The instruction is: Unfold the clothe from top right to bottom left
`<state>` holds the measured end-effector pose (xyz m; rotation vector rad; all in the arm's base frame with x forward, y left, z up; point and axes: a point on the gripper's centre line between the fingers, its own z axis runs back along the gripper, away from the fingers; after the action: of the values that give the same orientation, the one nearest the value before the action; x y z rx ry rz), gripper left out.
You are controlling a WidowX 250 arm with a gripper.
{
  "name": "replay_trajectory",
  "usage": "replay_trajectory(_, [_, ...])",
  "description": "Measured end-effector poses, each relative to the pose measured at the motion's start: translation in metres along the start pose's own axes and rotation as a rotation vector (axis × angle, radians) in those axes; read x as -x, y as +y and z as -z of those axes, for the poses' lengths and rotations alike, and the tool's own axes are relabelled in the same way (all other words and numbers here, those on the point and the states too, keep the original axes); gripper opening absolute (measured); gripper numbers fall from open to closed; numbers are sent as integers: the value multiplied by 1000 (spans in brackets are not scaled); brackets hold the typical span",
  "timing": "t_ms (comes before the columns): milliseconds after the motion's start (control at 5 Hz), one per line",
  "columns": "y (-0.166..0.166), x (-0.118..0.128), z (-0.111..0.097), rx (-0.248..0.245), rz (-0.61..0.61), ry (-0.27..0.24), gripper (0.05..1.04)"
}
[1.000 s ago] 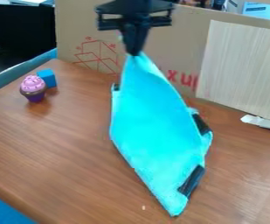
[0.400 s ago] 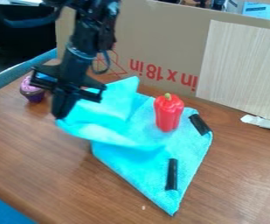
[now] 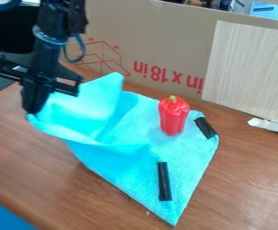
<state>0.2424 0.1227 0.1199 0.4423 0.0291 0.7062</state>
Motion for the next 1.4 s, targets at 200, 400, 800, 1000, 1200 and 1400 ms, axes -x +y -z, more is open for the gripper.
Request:
replay_trajectory(200, [9, -5, 14, -19, 73, -34, 54])
replay_trajectory(400, [16, -4, 37, -66, 136, -31, 54])
replay_trajectory(800, [34, 1, 51, -139, 113, 5, 63])
replay_trajectory(1000, [41, 4, 52, -163, 45, 25, 118])
replay_trajectory(1200, [44, 3, 52, -182, -10, 19, 306])
replay_trajectory(1400, [40, 2, 48, -169, 16, 15, 596])
